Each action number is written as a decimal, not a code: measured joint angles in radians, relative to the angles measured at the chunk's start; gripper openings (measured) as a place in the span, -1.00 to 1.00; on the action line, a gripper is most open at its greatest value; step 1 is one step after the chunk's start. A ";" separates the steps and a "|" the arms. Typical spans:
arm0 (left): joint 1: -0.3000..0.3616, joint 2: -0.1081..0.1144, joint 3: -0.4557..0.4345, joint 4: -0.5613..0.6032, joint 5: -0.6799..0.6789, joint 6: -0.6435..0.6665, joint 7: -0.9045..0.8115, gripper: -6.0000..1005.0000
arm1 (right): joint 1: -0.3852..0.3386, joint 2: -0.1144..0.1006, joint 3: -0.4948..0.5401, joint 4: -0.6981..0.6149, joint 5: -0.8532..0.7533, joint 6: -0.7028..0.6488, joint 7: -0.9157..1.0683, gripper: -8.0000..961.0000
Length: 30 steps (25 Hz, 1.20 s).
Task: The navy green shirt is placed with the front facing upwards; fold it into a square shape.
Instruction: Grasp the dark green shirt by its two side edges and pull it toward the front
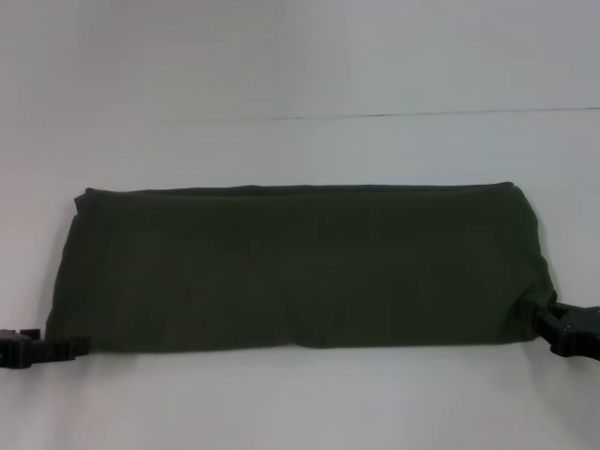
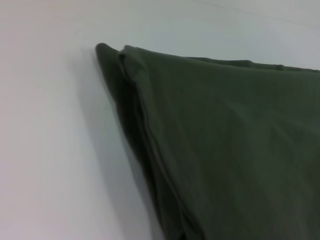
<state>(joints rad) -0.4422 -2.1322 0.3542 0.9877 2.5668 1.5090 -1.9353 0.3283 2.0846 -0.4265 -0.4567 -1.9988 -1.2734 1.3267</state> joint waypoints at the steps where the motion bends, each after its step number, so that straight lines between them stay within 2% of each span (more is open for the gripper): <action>1: -0.001 0.000 0.000 0.000 0.000 0.004 0.000 0.76 | 0.001 0.000 0.000 0.000 0.000 0.002 0.000 -0.94; 5: -0.004 0.000 0.001 -0.001 0.000 0.013 0.002 0.93 | 0.005 0.000 -0.009 0.002 -0.003 0.015 0.000 -0.94; 16: -0.008 -0.004 0.040 0.000 0.017 -0.014 -0.002 0.76 | 0.012 0.000 -0.014 0.003 -0.011 0.022 0.001 -0.94; 27: -0.020 0.000 0.040 0.003 0.008 -0.010 0.002 0.33 | 0.014 0.000 -0.014 0.001 -0.011 0.022 0.002 -0.94; 29: -0.024 0.000 0.041 0.002 0.008 -0.009 0.002 -0.10 | 0.014 0.000 -0.014 -0.001 -0.011 0.022 0.002 -0.94; 30: -0.026 0.000 0.042 0.001 0.008 -0.009 0.002 -0.18 | 0.014 0.000 -0.014 -0.002 -0.011 0.022 0.003 -0.94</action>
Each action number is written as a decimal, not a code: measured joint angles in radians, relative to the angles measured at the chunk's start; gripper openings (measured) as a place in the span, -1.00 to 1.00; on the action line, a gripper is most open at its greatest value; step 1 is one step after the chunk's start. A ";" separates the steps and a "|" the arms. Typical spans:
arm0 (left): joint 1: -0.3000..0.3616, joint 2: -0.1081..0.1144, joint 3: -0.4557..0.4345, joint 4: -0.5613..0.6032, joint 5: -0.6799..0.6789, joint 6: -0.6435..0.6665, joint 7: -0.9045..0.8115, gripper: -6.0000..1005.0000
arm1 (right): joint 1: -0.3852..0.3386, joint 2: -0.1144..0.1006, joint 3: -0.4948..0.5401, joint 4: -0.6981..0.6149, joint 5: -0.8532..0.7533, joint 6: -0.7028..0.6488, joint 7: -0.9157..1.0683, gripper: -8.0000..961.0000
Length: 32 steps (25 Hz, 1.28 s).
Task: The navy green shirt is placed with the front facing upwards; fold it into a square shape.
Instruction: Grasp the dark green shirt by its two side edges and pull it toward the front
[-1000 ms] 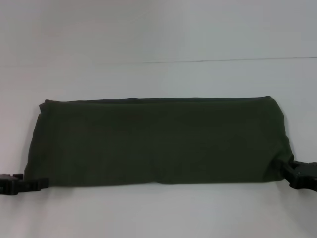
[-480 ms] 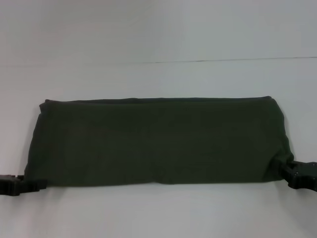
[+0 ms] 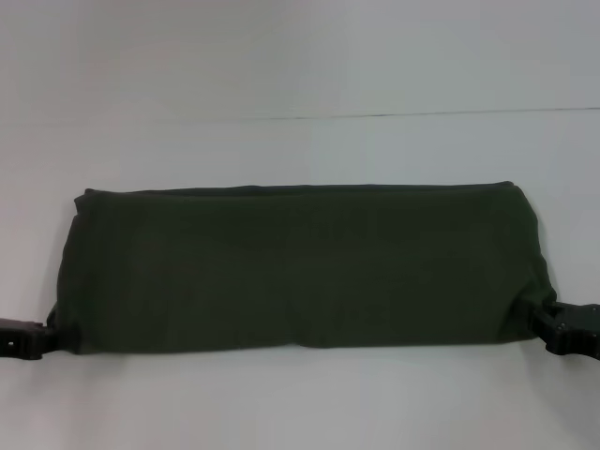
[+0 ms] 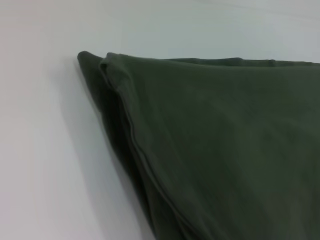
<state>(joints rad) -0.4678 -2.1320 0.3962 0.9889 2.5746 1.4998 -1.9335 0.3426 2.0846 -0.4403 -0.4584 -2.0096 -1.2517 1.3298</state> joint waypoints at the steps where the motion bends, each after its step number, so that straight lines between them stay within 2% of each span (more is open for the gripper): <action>1: -0.001 0.000 0.004 0.000 0.000 0.000 0.000 -0.26 | 0.000 0.000 0.000 -0.001 0.000 0.000 0.001 -0.94; 10: -0.001 -0.001 0.033 0.003 0.003 -0.017 0.001 -0.98 | 0.001 0.000 0.004 -0.003 0.000 0.000 0.002 -0.94; 22: 0.036 -0.006 -0.008 0.059 0.008 -0.020 0.029 -0.98 | 0.029 0.003 -0.001 0.003 0.001 -0.016 -0.004 -0.94; 32: 0.083 -0.027 -0.029 0.131 -0.003 0.035 0.098 -0.98 | -0.013 0.001 0.020 -0.006 0.005 -0.177 -0.099 -0.94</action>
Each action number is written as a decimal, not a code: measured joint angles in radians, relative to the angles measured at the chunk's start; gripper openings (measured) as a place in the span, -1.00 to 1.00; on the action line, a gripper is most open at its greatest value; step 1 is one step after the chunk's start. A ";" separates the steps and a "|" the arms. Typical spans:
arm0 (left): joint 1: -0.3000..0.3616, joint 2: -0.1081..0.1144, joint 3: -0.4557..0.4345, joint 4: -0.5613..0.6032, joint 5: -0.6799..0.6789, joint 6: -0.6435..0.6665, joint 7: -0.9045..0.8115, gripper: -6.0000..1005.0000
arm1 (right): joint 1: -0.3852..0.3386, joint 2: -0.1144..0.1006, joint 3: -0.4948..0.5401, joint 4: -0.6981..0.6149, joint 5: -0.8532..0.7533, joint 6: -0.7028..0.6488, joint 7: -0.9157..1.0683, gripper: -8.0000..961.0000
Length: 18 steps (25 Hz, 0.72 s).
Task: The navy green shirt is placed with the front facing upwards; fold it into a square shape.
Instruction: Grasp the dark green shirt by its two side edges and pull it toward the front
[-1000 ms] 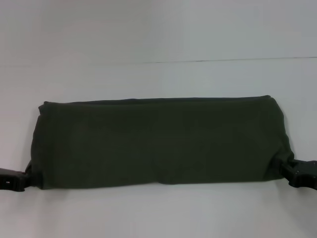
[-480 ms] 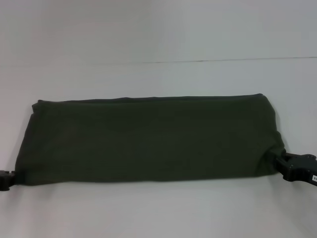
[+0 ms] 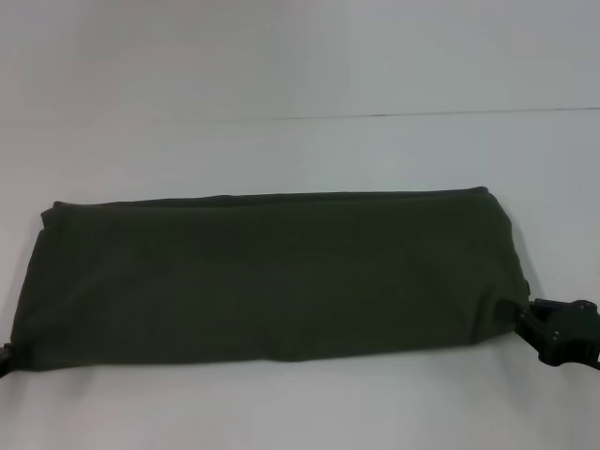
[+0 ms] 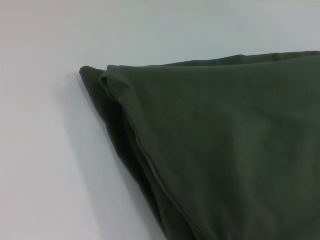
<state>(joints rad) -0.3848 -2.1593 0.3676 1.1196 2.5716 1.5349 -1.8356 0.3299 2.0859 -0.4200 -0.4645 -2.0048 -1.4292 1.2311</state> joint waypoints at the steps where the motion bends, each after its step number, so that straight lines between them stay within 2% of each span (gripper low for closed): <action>1: 0.004 -0.001 -0.004 0.002 0.000 0.005 0.008 -0.98 | -0.002 0.001 0.001 0.000 -0.001 -0.005 -0.002 -0.94; 11: 0.043 -0.004 -0.089 0.043 0.000 0.084 0.065 -0.98 | -0.013 0.002 -0.005 0.007 -0.005 -0.011 -0.009 -0.94; 18: 0.054 -0.004 -0.100 0.045 -0.001 0.090 0.084 -0.98 | -0.007 0.003 -0.030 0.011 -0.006 -0.012 -0.012 -0.94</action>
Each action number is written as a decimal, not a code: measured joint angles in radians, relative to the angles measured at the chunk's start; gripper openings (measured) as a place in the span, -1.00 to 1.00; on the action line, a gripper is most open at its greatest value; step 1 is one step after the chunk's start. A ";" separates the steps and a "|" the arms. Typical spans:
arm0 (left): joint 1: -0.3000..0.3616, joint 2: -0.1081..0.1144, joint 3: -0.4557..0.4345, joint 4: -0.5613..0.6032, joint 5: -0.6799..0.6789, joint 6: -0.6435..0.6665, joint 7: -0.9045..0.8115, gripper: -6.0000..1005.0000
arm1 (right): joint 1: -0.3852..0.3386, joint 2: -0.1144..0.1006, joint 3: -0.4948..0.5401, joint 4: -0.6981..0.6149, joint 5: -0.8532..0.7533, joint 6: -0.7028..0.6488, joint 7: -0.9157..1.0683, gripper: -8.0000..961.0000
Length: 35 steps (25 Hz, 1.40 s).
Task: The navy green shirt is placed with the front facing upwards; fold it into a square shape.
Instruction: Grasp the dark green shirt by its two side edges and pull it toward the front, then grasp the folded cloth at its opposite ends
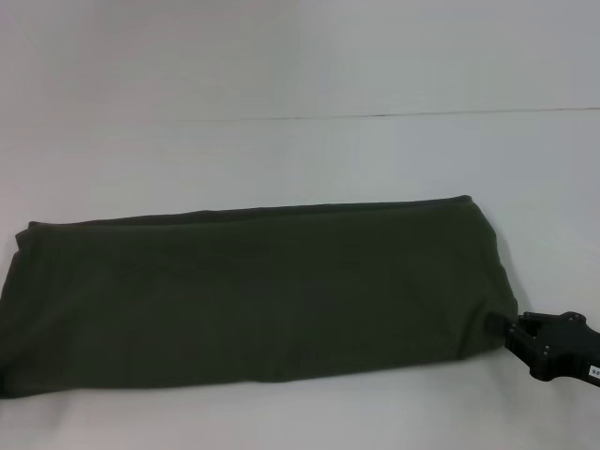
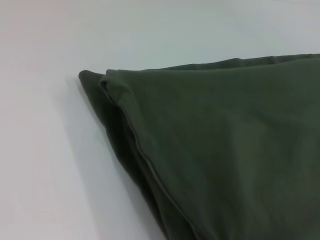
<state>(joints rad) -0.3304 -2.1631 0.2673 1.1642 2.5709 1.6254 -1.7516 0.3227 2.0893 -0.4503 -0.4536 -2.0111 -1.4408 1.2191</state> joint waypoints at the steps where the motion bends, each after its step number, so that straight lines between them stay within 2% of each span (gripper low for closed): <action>1: 0.000 0.000 0.000 0.000 0.000 0.000 0.000 -0.98 | 0.000 0.000 -0.001 0.001 0.000 0.000 0.000 -0.94; 7: -0.001 0.000 -0.001 -0.001 0.005 -0.001 0.001 -0.98 | -0.005 0.000 0.004 0.002 0.000 0.005 0.004 -0.94; 16: -0.003 0.000 -0.001 -0.006 0.009 0.007 0.002 -0.97 | -0.007 -0.007 0.071 0.003 0.007 0.006 0.020 -0.92; 18: -0.005 0.000 -0.001 -0.006 0.009 0.008 0.001 -0.96 | -0.002 -0.007 0.069 0.003 0.005 0.014 0.022 -0.47; 24: -0.006 0.000 0.000 -0.009 0.005 0.005 0.000 -0.91 | -0.006 -0.006 0.080 -0.007 0.005 0.057 0.037 0.04; 30: -0.009 0.000 0.000 -0.011 -0.002 0.001 0.000 -0.87 | -0.007 -0.012 0.177 -0.008 0.007 0.051 0.027 0.28; 35: -0.013 0.000 0.000 -0.009 -0.003 -0.001 -0.005 -0.83 | 0.008 -0.013 0.189 -0.010 0.011 0.048 0.024 0.48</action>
<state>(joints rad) -0.3432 -2.1628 0.2676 1.1553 2.5678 1.6246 -1.7567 0.3311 2.0759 -0.2614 -0.4634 -1.9997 -1.3928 1.2430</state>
